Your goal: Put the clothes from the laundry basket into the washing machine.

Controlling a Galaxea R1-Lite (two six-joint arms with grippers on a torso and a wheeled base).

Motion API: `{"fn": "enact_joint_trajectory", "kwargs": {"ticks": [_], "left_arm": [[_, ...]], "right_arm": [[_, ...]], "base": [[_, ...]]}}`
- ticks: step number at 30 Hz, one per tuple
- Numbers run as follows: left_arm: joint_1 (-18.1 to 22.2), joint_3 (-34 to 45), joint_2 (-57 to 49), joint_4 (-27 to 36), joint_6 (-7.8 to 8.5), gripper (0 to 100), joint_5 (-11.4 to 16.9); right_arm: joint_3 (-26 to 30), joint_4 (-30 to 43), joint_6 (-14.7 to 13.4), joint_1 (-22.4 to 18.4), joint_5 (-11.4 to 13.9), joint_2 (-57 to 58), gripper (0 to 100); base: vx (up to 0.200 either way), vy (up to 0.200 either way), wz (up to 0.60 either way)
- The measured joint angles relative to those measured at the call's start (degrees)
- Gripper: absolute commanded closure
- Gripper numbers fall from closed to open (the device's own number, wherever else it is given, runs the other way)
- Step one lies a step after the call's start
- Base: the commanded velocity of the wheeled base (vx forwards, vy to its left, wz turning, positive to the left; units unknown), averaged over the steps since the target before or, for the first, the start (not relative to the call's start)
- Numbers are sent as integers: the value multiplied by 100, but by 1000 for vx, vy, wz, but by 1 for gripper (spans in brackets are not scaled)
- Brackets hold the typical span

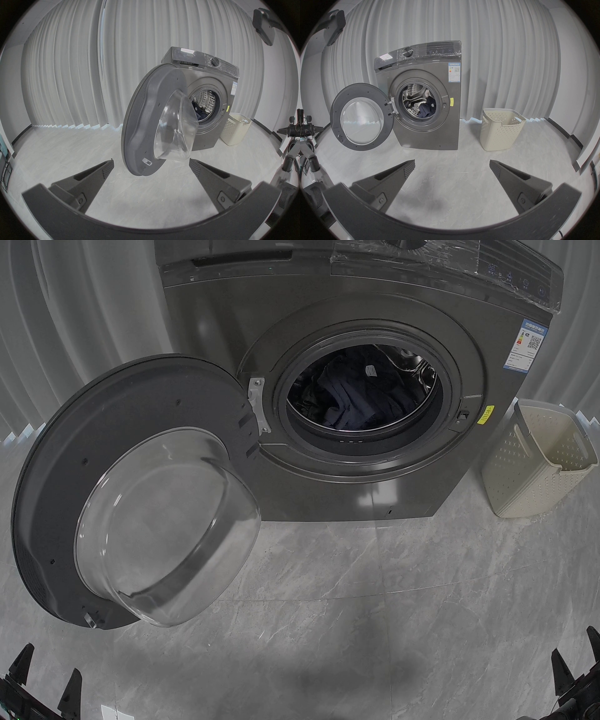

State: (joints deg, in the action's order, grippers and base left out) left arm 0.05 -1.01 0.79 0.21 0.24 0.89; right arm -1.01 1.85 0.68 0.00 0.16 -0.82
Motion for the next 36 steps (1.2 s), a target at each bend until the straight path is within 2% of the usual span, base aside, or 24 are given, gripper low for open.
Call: {"fn": "enact_joint_trajectory", "kwargs": {"ticks": [11, 25, 30, 36], "left_arm": [[5, 0, 2, 4, 2, 0, 1], [2, 0, 6, -2, -24, 0, -10], [5, 0, 6, -10, 29, 0, 0], [-2, -339, 57, -162, -57, 0, 48]], "right_arm": [[0, 0, 2, 0, 0, -2, 0], [0, 0, 0, 0, 0, -4, 0], [0, 0, 0, 0, 0, -4, 0], [0, 0, 2, 0, 0, -4, 0]], "base": [[-200, 200, 0], [0, 0, 0], [0, 0, 0], [0, 0, 0]]}}
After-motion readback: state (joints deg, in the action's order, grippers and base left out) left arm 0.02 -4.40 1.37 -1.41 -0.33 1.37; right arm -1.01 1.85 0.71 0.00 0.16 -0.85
